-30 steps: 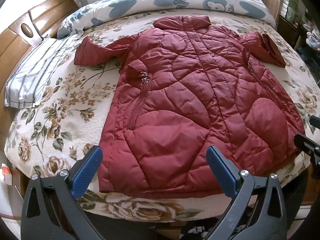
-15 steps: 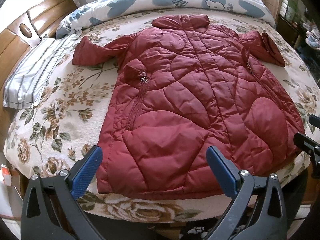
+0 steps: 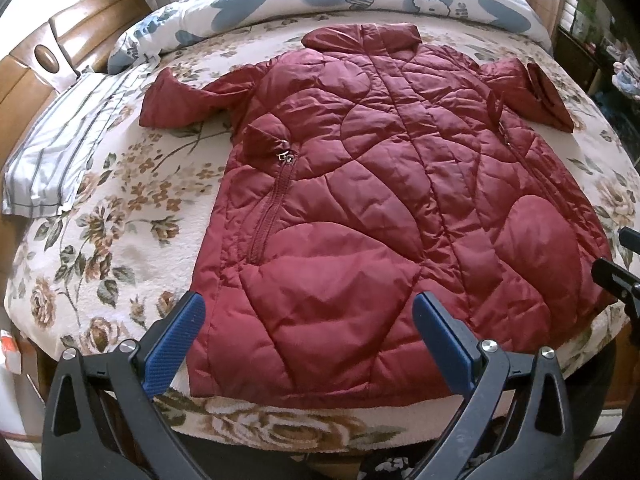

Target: Fold large clothes

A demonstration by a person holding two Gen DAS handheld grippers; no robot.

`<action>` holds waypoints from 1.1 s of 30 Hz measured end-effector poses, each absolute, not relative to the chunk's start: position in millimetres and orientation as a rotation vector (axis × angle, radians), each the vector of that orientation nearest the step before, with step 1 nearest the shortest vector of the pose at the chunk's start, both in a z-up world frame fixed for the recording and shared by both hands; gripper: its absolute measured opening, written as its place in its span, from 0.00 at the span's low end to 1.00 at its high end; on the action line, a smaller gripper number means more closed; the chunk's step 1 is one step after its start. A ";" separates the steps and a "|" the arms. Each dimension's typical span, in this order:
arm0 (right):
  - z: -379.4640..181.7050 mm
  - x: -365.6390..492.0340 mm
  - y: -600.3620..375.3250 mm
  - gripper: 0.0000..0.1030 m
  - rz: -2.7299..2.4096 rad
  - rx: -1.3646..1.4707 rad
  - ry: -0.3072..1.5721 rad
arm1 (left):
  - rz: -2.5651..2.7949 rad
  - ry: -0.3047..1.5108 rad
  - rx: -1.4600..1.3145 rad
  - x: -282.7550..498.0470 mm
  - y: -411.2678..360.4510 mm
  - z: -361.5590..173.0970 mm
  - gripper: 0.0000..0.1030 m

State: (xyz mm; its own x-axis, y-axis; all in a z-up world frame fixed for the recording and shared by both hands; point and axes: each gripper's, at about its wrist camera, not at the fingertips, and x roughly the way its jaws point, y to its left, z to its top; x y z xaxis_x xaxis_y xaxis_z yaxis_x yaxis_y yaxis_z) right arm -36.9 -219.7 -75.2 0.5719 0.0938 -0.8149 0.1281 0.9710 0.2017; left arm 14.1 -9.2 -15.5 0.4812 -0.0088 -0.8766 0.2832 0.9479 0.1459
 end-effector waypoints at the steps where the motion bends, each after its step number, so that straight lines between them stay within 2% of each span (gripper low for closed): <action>1: -75.3 -35.8 -221.1 1.00 -0.023 0.253 0.962 | -0.185 1.060 0.283 15.2 -8.9 -15.7 1.00; 10: -75.2 -22.8 -244.8 1.00 -0.054 0.267 0.931 | -0.146 1.013 0.350 30.9 -11.9 -14.7 1.00; 20: -80.8 6.0 -302.9 1.00 -0.116 0.339 0.895 | -0.182 0.966 0.277 62.2 -19.5 -9.5 1.00; 25: -85.1 30.1 -344.7 1.00 -0.157 0.381 0.863 | -0.181 1.036 0.271 83.7 -18.6 -15.8 1.00; 33: -101.9 79.3 -415.3 0.98 -0.299 0.399 0.827 | -0.164 1.019 0.195 114.6 -14.0 -10.7 1.00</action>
